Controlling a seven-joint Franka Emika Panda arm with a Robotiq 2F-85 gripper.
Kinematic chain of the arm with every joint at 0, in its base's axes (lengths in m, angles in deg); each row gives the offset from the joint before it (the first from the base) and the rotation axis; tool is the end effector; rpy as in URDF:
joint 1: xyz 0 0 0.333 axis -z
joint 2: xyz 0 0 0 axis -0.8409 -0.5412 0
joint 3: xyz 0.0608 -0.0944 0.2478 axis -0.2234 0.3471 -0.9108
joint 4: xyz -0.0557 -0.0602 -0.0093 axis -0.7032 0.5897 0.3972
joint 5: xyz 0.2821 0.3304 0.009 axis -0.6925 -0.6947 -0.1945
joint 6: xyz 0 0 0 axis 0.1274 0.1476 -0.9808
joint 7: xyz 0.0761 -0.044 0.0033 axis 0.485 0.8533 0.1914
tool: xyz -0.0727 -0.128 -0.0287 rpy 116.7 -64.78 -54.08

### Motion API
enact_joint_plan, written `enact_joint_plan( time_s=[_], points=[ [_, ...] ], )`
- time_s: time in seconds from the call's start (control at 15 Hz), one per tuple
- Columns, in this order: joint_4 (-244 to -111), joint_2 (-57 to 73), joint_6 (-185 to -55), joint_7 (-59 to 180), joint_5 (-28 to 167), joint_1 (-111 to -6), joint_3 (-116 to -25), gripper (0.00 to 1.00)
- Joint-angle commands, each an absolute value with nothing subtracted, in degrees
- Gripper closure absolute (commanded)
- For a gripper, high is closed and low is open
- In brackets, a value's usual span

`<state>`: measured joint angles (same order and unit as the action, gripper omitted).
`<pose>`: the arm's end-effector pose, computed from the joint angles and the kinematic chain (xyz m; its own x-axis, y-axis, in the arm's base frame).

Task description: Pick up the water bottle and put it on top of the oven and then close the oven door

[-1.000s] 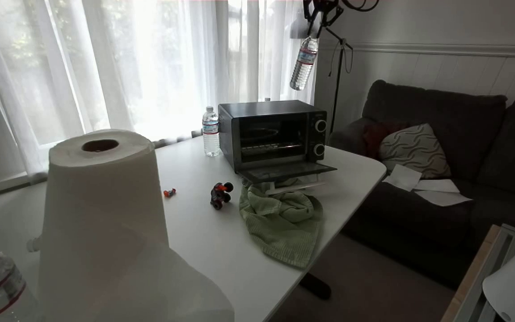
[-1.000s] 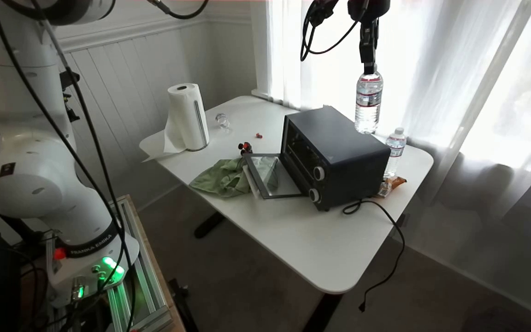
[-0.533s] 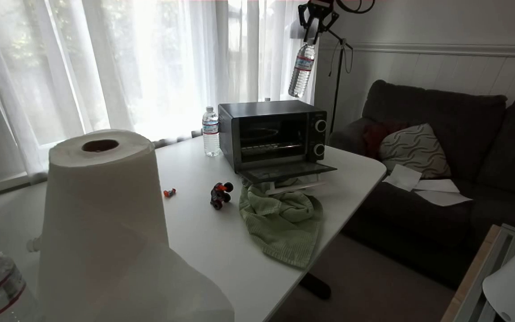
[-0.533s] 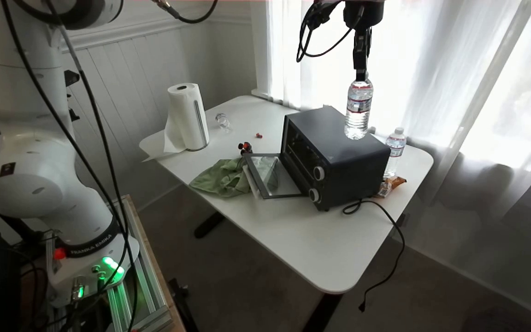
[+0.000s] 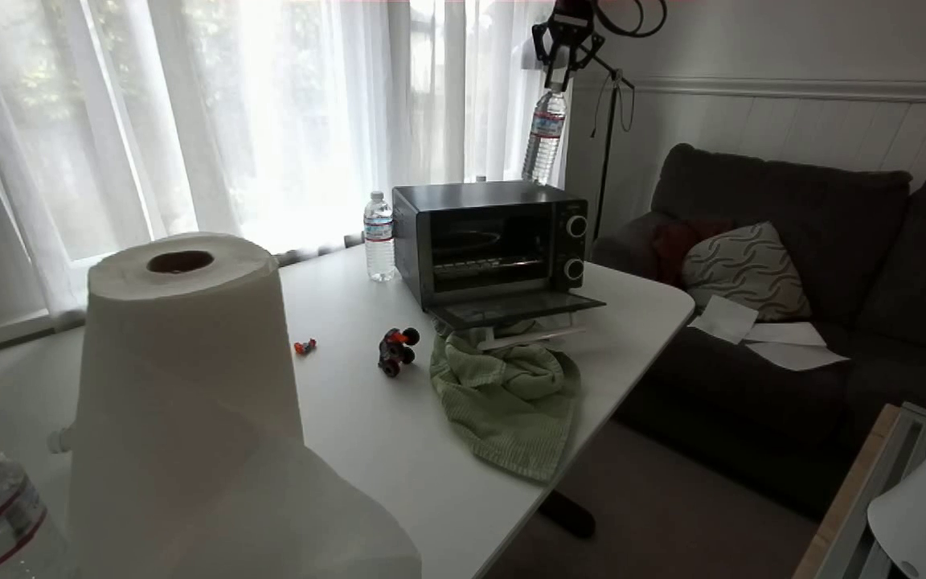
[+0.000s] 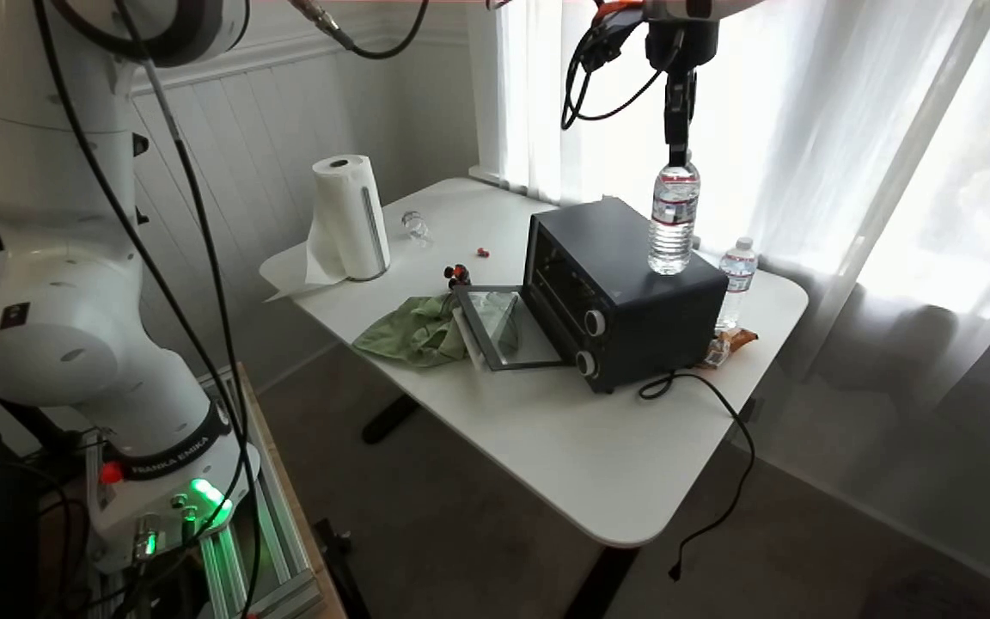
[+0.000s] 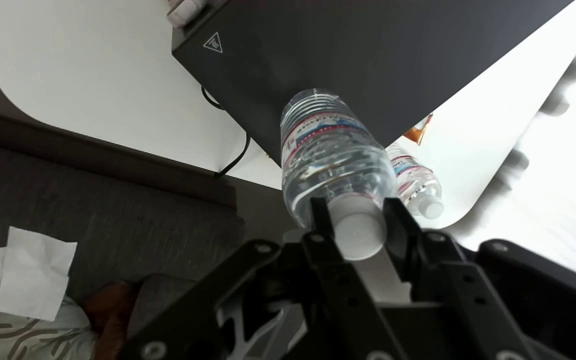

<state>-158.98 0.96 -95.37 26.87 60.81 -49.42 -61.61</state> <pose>0.7013 -0.2234 0.4540 0.5046 -0.8466 0.1692 -0.8342 -0.5286 -0.1570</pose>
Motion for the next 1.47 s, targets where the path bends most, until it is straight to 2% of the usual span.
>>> enact_joint_plan(
  time_s=[0.0, 0.07, 0.47, 0.53, 1.0, 1.4],
  points=[
    [-156.06, -0.11, -94.28, 25.34, 61.98, -49.88, -61.25, 0.44],
    [-156.21, -0.10, -94.29, 25.44, 61.99, -49.87, -61.26, 0.43],
    [-160.09, 4.30, -95.83, 28.48, 61.57, -50.01, -61.79, 0.02],
    [-161.78, 5.55, -96.38, 29.46, 61.69, -50.18, -61.90, 0.00],
    [-179.76, 15.24, -102.08, 42.16, 67.60, -52.06, -63.11, 0.00],
    [-196.65, 23.18, -113.18, 51.45, 69.44, -52.07, -65.56, 0.00]
  ],
)
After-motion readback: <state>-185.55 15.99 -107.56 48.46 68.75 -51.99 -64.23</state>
